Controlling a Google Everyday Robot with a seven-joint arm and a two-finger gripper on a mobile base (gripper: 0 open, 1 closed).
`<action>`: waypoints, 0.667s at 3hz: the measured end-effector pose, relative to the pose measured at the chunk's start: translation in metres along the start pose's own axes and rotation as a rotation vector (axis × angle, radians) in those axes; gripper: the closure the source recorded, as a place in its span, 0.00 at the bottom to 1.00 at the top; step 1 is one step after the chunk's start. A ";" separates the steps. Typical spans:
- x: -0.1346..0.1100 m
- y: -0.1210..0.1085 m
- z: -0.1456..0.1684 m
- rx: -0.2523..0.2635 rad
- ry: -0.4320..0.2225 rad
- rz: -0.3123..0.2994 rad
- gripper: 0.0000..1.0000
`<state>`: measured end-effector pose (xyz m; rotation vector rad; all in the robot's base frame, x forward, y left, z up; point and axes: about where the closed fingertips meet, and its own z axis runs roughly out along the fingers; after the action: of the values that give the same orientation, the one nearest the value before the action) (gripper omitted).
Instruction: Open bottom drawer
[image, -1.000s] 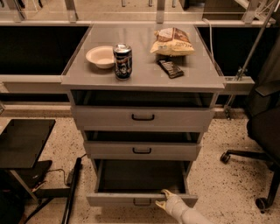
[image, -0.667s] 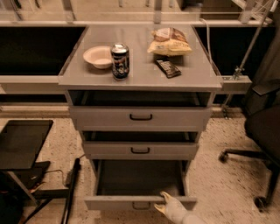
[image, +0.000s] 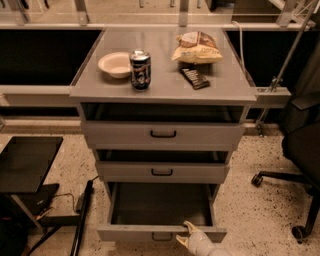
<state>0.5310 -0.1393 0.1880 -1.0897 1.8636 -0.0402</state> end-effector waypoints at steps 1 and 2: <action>0.000 -0.001 -0.001 0.000 0.000 0.000 1.00; 0.000 -0.001 -0.001 0.000 0.000 0.000 0.81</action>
Offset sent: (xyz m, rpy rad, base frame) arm -0.0003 -0.0010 0.0006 0.0000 0.0000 0.0000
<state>0.5307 -0.1402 0.1886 -1.0897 1.8636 -0.0401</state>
